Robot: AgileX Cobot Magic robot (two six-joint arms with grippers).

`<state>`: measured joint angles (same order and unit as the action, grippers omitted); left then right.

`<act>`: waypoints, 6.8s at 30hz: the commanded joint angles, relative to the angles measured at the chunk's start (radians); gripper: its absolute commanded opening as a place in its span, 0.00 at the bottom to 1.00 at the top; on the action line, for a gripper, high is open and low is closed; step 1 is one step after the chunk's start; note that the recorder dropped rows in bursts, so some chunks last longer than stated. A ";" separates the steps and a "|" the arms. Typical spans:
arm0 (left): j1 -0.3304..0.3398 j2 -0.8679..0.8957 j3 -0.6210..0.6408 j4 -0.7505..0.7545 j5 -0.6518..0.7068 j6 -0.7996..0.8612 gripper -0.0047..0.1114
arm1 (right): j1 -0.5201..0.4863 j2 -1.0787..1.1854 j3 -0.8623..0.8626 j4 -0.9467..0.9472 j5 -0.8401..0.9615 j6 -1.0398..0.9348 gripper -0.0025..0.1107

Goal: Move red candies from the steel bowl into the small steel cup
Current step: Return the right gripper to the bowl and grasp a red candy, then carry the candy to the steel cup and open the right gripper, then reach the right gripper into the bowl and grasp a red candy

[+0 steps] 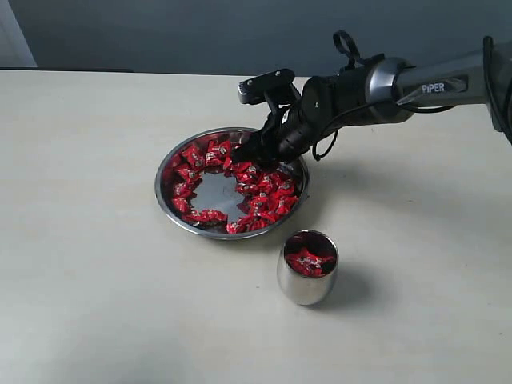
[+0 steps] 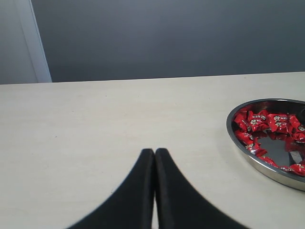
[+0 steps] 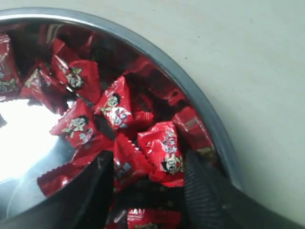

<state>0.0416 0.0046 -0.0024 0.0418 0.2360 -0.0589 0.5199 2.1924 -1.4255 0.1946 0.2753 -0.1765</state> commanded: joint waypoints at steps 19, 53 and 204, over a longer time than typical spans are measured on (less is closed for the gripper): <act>-0.006 -0.005 0.002 -0.003 -0.004 -0.002 0.04 | -0.007 0.023 -0.005 -0.012 0.020 -0.003 0.42; -0.006 -0.005 0.002 -0.003 -0.004 -0.002 0.04 | -0.007 -0.022 -0.075 0.296 0.318 -0.331 0.41; -0.006 -0.005 0.002 -0.001 -0.004 -0.002 0.04 | 0.028 -0.599 0.308 0.387 0.043 -0.374 0.38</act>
<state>0.0416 0.0046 -0.0024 0.0418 0.2360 -0.0589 0.5500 1.5646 -1.0965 0.5996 0.3606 -0.5256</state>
